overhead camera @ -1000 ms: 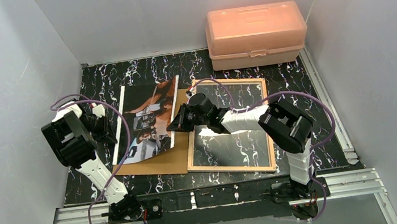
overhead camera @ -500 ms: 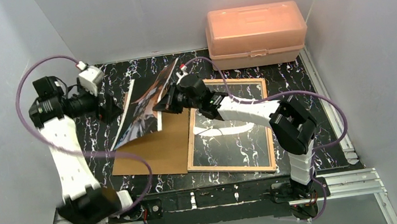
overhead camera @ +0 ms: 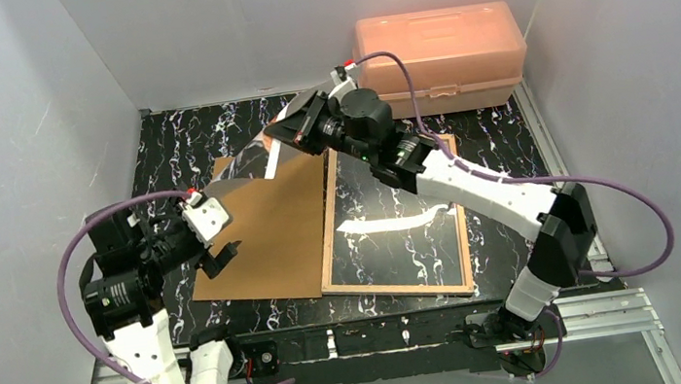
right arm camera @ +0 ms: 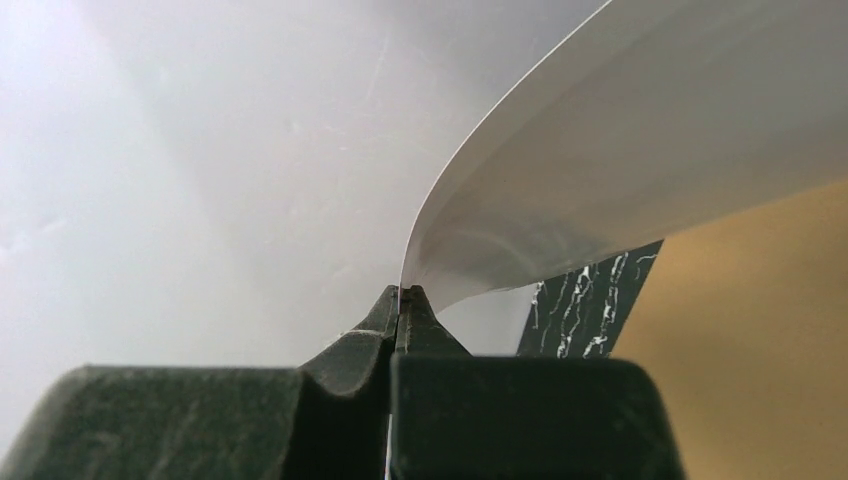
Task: Put the photo into the frame
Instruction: Pick up the photo at the center of the board, then turn over the photo from the photo frame.
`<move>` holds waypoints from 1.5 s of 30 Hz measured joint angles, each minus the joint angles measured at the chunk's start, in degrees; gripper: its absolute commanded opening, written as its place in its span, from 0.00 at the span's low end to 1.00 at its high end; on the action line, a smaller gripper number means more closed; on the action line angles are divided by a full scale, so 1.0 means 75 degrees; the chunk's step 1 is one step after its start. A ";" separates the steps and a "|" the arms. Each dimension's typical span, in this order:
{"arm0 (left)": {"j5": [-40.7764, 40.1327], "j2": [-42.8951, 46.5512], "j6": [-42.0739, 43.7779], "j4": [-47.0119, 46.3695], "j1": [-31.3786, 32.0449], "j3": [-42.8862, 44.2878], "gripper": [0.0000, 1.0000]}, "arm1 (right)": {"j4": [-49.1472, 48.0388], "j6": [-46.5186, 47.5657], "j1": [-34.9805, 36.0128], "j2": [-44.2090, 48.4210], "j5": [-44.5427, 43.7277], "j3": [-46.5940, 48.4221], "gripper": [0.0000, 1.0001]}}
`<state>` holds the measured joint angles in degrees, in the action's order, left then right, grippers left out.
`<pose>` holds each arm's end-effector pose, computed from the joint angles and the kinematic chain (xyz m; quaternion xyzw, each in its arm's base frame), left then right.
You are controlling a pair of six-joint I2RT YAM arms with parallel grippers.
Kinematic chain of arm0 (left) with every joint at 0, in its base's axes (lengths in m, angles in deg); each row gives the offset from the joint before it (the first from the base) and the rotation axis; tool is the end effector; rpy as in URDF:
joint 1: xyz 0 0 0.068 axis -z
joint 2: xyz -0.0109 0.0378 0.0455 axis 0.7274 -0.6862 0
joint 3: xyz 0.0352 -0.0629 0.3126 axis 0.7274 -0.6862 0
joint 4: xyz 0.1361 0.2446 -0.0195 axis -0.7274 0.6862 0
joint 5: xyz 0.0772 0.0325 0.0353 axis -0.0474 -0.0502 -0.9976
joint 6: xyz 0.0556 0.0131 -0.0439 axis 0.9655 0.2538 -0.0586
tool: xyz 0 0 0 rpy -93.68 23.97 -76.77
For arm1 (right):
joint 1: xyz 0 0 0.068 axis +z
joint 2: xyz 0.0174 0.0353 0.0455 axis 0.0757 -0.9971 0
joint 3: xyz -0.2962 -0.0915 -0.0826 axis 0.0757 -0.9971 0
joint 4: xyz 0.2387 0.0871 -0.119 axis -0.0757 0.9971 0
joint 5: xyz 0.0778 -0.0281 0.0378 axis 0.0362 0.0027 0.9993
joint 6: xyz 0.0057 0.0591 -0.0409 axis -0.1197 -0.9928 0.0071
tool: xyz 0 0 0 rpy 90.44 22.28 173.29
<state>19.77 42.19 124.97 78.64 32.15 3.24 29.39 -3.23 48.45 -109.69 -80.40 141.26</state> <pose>0.0957 -0.0234 0.4432 0.4966 0.6639 -0.0628 0.5555 0.2726 0.3561 0.4528 0.1090 0.6981 0.6131 0.3534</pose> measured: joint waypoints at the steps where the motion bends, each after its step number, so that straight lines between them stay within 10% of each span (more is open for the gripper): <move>1: -0.0055 0.0152 -0.0076 -0.0221 0.0000 -0.0099 0.87 | -0.0012 -0.0020 0.0000 0.0143 -0.0032 -0.0035 0.01; 18: 0.0373 0.0487 -0.1134 -0.2547 0.0009 -0.0586 0.82 | 0.0149 -0.0644 0.0000 0.1221 0.0026 -0.1183 0.01; 27: 0.0338 -0.0087 -0.0892 -0.2305 0.0318 -0.0428 0.61 | 0.0035 -0.0970 0.0026 0.1239 0.0271 -0.1183 0.01; 31: 0.0219 -0.0070 -0.0941 -0.2565 0.0452 -0.0452 0.34 | -0.0029 -0.1014 0.0105 0.1239 0.0312 -0.1183 0.02; 37: -0.0099 -0.0259 -0.1300 -0.3025 0.0711 -0.0475 0.00 | -0.0020 -0.0927 0.0169 0.1239 0.0466 -0.1180 0.36; 45: -0.0230 -0.0373 -0.1644 -0.3413 0.0749 -0.0475 0.00 | 0.0289 -0.0099 -0.0204 0.1725 0.1239 -0.1504 0.90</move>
<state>18.05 39.40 112.64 53.05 37.77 -0.32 31.55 -3.97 46.92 -96.75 -71.12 129.98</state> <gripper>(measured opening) 0.009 0.782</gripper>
